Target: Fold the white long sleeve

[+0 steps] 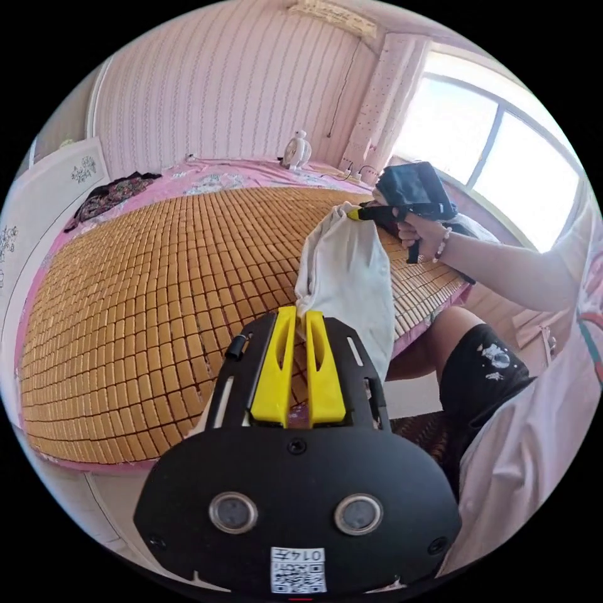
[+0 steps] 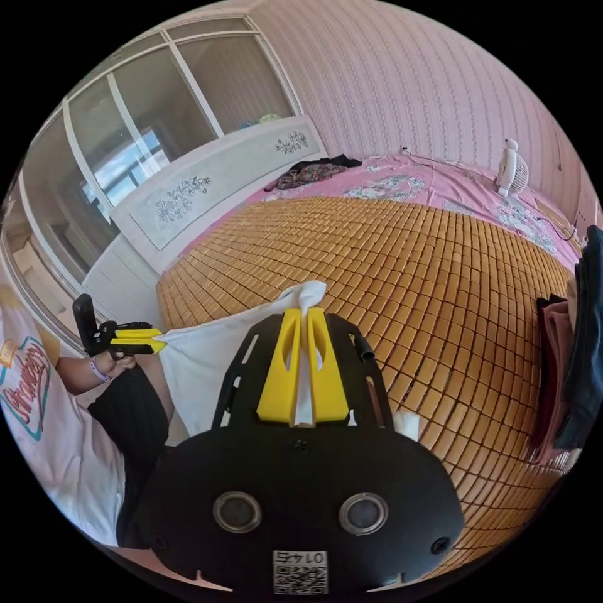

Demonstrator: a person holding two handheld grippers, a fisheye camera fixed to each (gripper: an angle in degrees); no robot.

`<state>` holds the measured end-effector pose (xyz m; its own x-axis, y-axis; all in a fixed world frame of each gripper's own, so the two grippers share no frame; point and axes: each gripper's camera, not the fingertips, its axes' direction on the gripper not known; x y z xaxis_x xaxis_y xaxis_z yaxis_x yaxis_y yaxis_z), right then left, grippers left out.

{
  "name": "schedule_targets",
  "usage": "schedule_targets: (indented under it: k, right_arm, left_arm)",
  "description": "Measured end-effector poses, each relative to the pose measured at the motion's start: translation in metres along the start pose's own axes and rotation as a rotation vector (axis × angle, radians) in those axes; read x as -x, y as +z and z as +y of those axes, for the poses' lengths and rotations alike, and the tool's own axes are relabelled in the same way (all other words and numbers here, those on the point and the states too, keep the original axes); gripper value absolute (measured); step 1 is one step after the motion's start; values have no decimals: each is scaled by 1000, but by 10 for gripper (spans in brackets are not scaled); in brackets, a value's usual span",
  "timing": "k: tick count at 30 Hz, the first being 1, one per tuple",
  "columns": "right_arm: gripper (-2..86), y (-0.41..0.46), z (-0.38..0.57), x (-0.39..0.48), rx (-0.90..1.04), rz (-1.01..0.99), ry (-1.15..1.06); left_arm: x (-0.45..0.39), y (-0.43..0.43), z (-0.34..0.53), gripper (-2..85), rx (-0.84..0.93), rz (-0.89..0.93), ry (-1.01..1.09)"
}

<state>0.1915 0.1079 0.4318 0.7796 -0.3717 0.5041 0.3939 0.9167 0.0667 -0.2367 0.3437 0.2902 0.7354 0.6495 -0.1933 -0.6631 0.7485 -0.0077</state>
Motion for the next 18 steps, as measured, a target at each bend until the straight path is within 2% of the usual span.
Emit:
schedule_targets:
  k: [4, 9, 18]
  right_arm:
    - [7, -38, 6, 38, -97, -65, -50]
    - [6, -28, -20, 93, -144, -204, -164]
    - [9, 91, -159, 248, -59, -478, -522]
  left_arm:
    - [-7, -57, 18, 10, -70, -22, -4]
    - [12, -138, 52, 6, -123, -127, -236]
    - [72, -253, 119, 14, -242, -484, -476]
